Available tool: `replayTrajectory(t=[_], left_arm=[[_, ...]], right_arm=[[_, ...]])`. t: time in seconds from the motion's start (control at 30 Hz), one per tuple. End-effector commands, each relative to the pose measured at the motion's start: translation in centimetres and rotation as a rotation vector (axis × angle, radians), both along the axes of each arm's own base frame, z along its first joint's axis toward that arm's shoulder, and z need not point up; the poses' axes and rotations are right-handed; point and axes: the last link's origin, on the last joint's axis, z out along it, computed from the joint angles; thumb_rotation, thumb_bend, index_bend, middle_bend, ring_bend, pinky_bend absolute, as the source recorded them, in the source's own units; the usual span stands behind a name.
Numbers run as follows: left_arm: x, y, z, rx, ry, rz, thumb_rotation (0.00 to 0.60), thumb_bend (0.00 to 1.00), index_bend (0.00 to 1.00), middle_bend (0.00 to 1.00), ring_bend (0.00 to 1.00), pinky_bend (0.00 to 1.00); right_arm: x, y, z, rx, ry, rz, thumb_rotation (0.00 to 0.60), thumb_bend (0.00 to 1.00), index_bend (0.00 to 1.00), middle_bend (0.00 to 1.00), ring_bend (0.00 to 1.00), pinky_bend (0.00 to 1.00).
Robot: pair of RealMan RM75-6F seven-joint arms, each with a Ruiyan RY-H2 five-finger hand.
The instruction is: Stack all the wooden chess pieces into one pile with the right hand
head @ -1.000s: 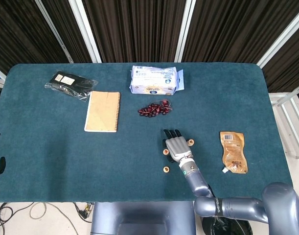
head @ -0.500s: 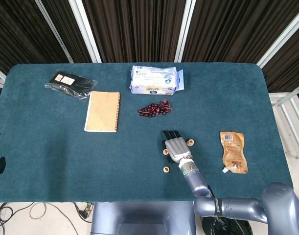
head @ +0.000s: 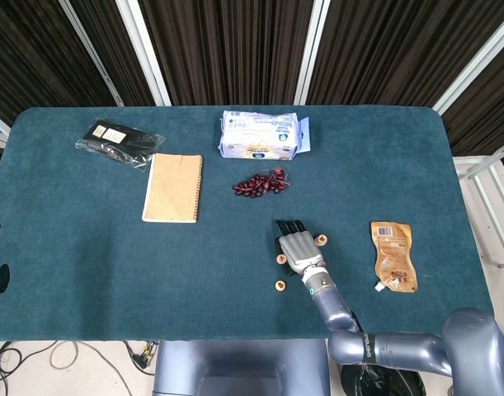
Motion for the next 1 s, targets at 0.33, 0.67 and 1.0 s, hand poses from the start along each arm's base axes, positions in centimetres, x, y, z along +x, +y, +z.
replayTrajectory(t=[0.33, 0.67, 1.0], left_arm=[[0.0, 0.0, 0.0, 0.000, -0.001, -0.001, 0.600, 0.49, 0.13, 0.00, 0.00, 0.00], [0.1, 0.0, 0.0, 0.001, -0.010, -0.005, 0.600, 0.49, 0.13, 0.00, 0.00, 0.00], [0.2, 0.0, 0.0, 0.003, -0.004, -0.011, 0.600, 0.49, 0.13, 0.00, 0.00, 0.00]], right_arm=[[0.0, 0.0, 0.3, 0.005, -0.014, -0.005, 0.600, 0.41, 0.52, 0.00, 0.00, 0.00], [0.1, -1.7, 3.9, -0.050, -0.053, -0.031, 0.600, 0.41, 0.53, 0.00, 0.00, 0.00], [-2.2, -2.7, 7.6, -0.081, -0.008, -0.079, 0.600, 0.41, 0.53, 0.00, 0.00, 0.00]])
